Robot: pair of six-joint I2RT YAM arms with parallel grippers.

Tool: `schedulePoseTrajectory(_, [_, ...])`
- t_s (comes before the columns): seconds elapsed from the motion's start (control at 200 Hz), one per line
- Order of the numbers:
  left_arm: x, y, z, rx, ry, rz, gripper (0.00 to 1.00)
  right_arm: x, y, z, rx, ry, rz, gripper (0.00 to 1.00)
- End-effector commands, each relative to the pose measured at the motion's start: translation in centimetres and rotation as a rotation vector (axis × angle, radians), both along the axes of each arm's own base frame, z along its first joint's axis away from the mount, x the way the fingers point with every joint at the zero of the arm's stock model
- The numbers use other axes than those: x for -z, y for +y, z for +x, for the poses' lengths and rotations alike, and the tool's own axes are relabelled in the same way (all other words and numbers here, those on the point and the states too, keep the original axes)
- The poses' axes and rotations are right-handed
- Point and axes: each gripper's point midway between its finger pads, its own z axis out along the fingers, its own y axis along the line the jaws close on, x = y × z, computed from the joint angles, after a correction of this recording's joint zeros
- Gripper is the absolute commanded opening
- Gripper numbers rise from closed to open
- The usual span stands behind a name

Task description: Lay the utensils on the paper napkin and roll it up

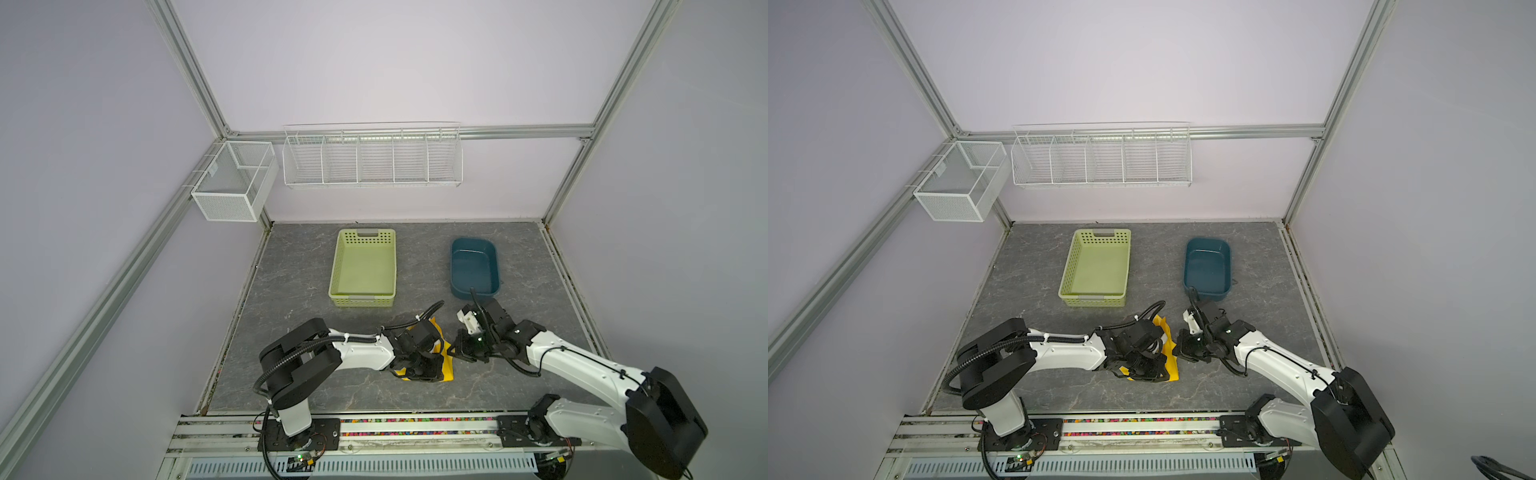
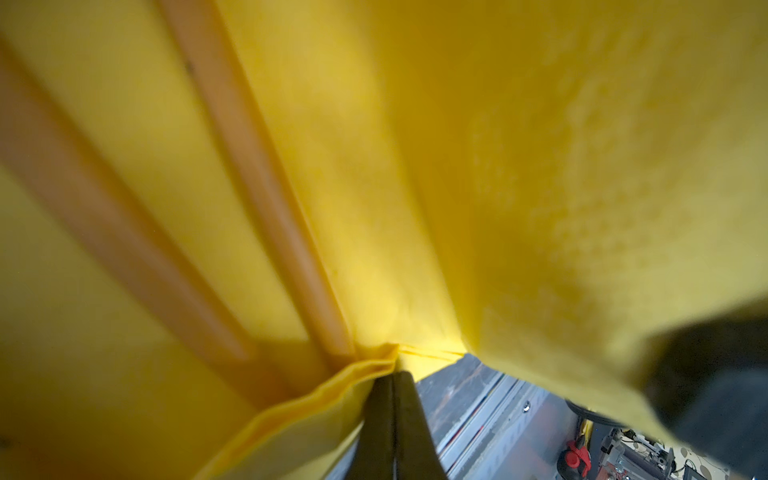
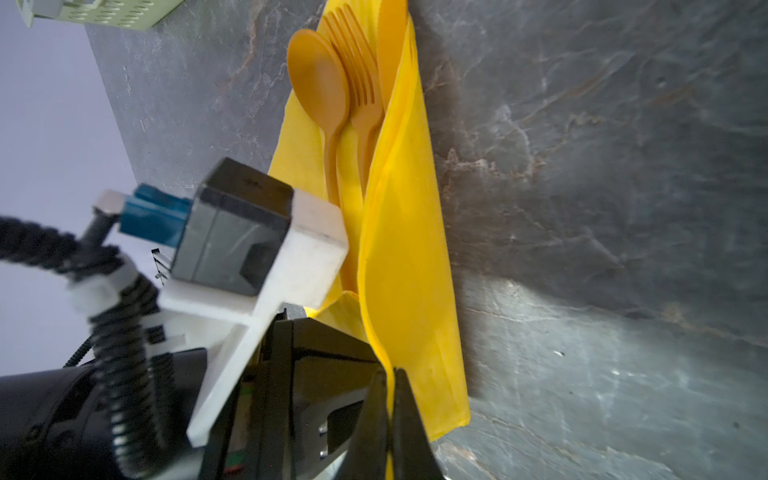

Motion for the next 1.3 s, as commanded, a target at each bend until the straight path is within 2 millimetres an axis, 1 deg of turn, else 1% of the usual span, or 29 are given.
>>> schedulePoseTrajectory(0.0, [0.3, 0.0, 0.2, -0.01, -0.009, 0.03, 0.04, -0.6, 0.3, -0.2, 0.014, 0.007, 0.031, 0.06])
schedulePoseTrajectory(0.28, [0.6, 0.2, 0.2, -0.01, -0.005, 0.041, 0.04, -1.4, 1.1, 0.3, 0.042, -0.001, 0.093, 0.06])
schedulePoseTrajectory(0.475, [0.5, 0.2, 0.2, -0.01, -0.007, 0.037, 0.04, -1.4, 1.3, 0.3, 0.058, 0.004, 0.113, 0.06])
schedulePoseTrajectory(0.555, [0.1, 0.2, 0.4, -0.015, -0.02, 0.033, 0.04, -1.2, 1.2, 0.3, 0.059, 0.004, 0.106, 0.06])
schedulePoseTrajectory(0.71, [-1.5, 0.4, 0.8, -0.011, -0.061, 0.02, 0.07, -0.7, 1.0, 0.1, 0.056, 0.014, 0.092, 0.06])
schedulePoseTrajectory(0.815, [-2.3, 1.0, 1.3, -0.013, -0.091, 0.037, 0.07, -0.5, 0.9, 0.1, 0.055, 0.015, 0.084, 0.06])
schedulePoseTrajectory(0.97, [-2.7, 2.7, 2.0, -0.025, -0.128, 0.087, 0.07, -0.3, 0.8, 0.0, 0.053, 0.018, 0.076, 0.06])
schedulePoseTrajectory(1.085, [-2.7, 3.7, 2.4, -0.037, -0.138, 0.104, 0.07, -0.3, 0.9, 0.1, 0.051, 0.021, 0.075, 0.06])
schedulePoseTrajectory(1.295, [-1.8, 5.2, 2.7, -0.043, -0.158, 0.171, 0.06, -0.5, 1.0, 0.2, 0.049, 0.02, 0.075, 0.07])
